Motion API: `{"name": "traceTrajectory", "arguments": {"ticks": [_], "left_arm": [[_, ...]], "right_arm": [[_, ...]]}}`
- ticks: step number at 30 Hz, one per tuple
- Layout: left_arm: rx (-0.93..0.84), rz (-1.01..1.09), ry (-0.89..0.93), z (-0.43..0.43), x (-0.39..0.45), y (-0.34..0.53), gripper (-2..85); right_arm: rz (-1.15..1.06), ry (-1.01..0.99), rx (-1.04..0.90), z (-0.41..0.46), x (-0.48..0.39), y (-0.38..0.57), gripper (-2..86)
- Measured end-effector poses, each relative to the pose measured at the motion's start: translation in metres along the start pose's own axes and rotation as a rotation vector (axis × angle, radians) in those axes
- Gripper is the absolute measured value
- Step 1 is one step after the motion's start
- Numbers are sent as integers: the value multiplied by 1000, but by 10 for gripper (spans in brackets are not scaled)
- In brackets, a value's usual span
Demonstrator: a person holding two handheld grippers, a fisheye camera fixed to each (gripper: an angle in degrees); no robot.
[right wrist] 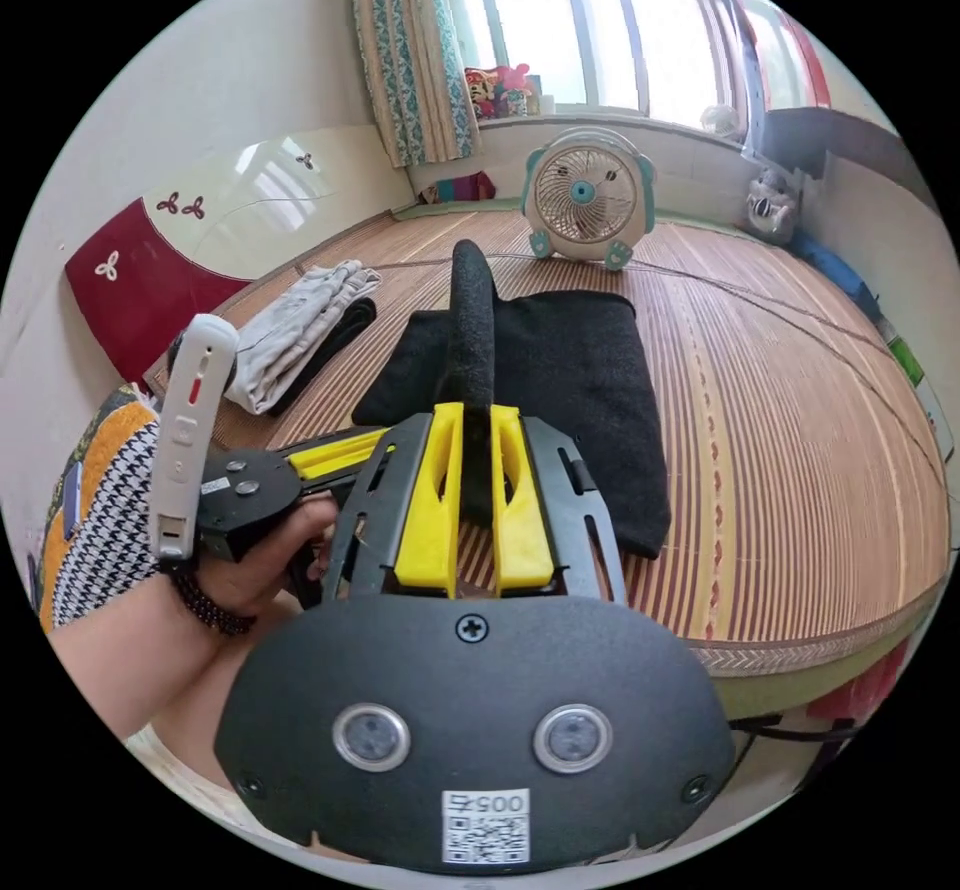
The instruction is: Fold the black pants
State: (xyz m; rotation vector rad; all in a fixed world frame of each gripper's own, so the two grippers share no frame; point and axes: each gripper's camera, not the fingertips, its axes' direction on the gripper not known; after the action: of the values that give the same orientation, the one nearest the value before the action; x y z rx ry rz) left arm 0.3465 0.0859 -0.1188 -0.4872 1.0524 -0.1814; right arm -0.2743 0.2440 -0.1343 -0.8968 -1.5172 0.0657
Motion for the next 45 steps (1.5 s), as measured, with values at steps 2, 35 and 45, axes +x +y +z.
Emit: {"name": "traceTrajectory", "arguments": {"ticks": [2,35,45], "left_arm": [[2,17,-13,2,5,-1,16],[-1,85,51,12,3,-5,41],[-1,154,13,13,12,-2,48]], "right_arm": [[57,-58,23,-6,15,2,41],[14,-30,-57,15,-13,-12,95],[28,-12,-119,27,-19,-14,50]]}}
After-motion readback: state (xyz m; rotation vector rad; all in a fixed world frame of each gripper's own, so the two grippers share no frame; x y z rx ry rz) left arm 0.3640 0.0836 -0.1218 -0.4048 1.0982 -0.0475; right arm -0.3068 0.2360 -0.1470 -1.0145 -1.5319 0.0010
